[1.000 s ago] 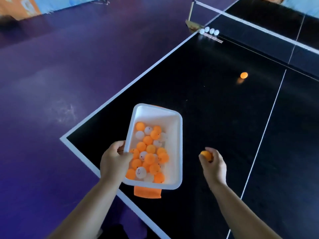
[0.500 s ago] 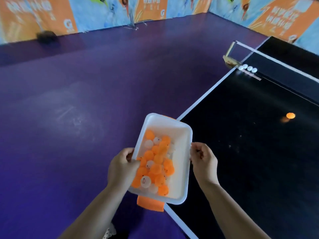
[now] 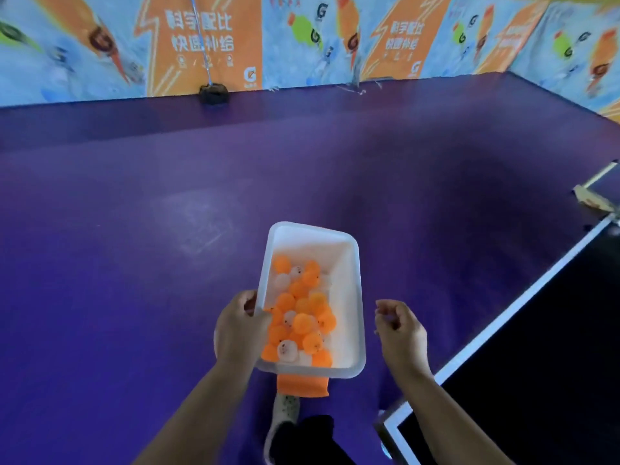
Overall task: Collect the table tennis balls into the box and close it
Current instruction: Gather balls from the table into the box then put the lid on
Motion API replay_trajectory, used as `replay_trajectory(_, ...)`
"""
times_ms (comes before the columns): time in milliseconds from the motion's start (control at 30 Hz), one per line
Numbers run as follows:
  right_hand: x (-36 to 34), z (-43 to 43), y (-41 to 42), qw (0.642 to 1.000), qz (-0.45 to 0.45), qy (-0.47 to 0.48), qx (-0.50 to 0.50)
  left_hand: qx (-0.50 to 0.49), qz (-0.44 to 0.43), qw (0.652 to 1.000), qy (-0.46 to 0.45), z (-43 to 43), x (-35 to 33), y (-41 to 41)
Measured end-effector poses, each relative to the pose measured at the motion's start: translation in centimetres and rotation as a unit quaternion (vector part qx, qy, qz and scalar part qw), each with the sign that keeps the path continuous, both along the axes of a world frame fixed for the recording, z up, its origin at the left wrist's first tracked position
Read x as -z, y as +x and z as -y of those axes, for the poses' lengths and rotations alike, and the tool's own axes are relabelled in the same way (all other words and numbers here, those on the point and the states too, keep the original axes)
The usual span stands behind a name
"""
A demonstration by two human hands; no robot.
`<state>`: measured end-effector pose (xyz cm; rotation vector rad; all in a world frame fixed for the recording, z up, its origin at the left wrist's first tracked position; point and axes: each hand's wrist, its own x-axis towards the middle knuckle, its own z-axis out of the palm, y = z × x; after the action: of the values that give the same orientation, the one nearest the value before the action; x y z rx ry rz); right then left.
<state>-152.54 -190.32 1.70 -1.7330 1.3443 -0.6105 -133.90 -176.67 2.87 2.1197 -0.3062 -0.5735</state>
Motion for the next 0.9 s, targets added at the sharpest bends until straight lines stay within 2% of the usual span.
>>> replay_trajectory(233,2.4,5.1,14.2,0.997,0.042,0.037,-0.053,-0.057,-0.012,0.998,0.007,3.0,0.7,12.2)
replay_trajectory(500,1.7,13.7,29.1,0.992,0.054,0.055,-0.098,-0.08,0.017,0.996,0.024,11.4,-0.9,26.6)
replay_trajectory(700,0.0,20.6,32.9,0.994,0.046,0.046,-0.085,-0.046,0.017,0.999,0.007,20.5,-1.2,31.0)
replay_trajectory(900,-0.3,27.9,32.1,0.997,0.052,0.051,0.035,0.091,0.027,0.995,0.003,32.7,-1.0,33.0)
